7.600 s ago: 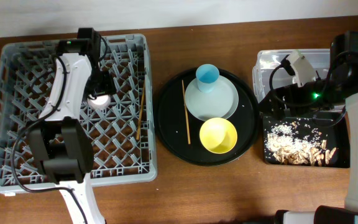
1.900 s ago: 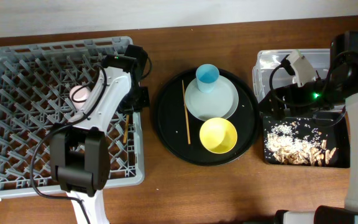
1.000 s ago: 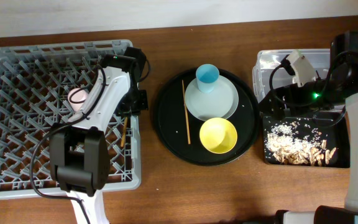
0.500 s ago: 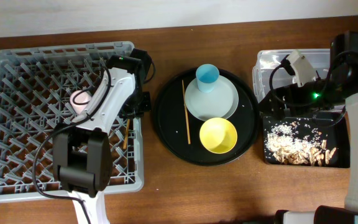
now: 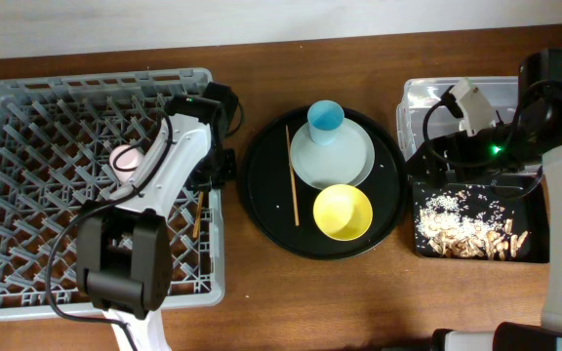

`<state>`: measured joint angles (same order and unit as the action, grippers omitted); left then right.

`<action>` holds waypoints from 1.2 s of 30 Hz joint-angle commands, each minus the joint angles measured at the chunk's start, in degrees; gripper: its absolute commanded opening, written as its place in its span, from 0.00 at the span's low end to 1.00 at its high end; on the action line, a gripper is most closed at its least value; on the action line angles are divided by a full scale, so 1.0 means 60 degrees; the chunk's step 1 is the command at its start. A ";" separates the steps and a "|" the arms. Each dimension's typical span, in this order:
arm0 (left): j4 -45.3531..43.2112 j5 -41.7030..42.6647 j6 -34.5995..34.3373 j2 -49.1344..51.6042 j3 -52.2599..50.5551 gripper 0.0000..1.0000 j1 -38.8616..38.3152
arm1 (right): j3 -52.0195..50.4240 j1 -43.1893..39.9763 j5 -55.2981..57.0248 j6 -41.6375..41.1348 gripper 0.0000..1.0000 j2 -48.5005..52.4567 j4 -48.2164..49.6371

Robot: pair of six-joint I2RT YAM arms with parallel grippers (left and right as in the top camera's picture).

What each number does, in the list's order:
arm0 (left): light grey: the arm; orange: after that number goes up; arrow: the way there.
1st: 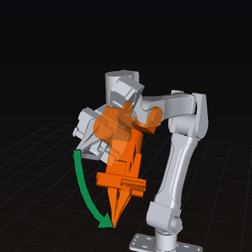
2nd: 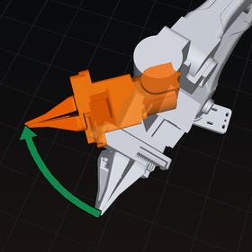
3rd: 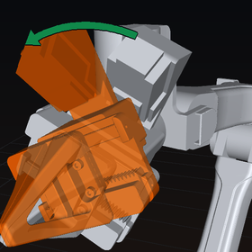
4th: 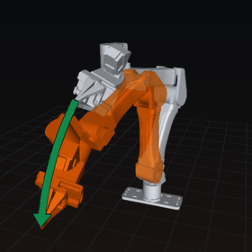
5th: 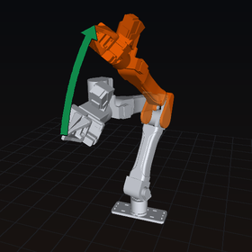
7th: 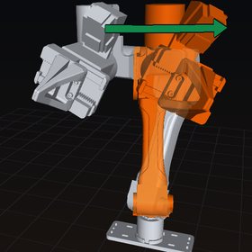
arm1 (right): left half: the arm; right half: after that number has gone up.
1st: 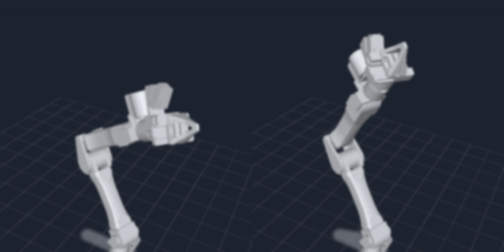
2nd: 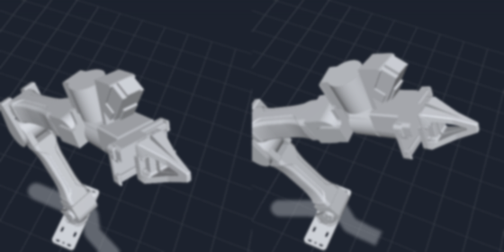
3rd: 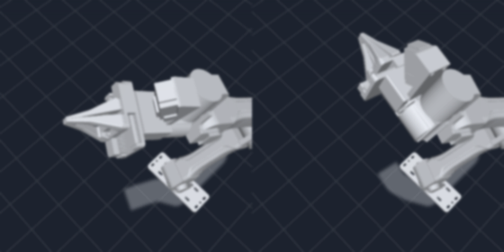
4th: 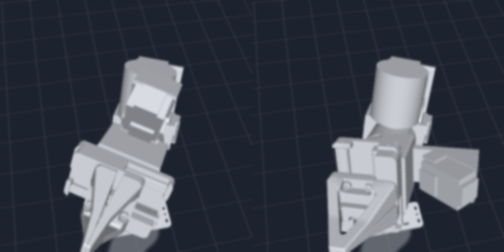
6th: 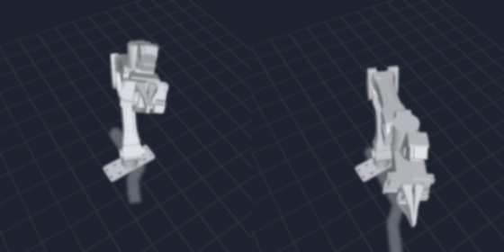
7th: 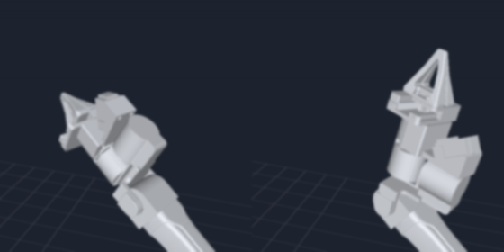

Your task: Sort waste into correct bins and load items into the dishwasher rack

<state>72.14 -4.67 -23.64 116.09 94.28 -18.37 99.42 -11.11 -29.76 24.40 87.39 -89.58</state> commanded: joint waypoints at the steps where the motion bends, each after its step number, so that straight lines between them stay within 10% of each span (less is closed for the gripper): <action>1: 0.0382 0.0135 -0.0838 -0.0430 -0.0372 0.01 -0.0036 | 0.0022 -0.0029 0.0084 0.0029 0.99 0.0033 0.0004; 5: 0.0302 0.0127 -0.0834 -0.0455 -0.0390 0.01 -0.0036 | 0.0022 -0.0029 0.0084 0.0029 0.99 0.0033 0.0004; 16: 0.0062 0.0131 -0.0255 -0.0481 -0.0222 0.52 0.0463 | 0.0022 -0.0029 0.0084 0.0025 0.99 0.0033 0.0004; 31: -0.0590 -0.0423 0.0973 -0.1829 0.1851 0.59 0.1107 | 0.0022 -0.0029 0.0084 0.0025 0.99 0.0033 0.0004; 36: -0.1035 -0.1056 0.0954 -0.1934 0.1851 0.99 0.1708 | 0.0022 -0.0029 0.0084 0.0029 0.99 0.0033 0.0004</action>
<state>66.43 -8.29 -19.22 105.75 104.71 -9.93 99.42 -11.11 -29.78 24.40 87.39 -89.58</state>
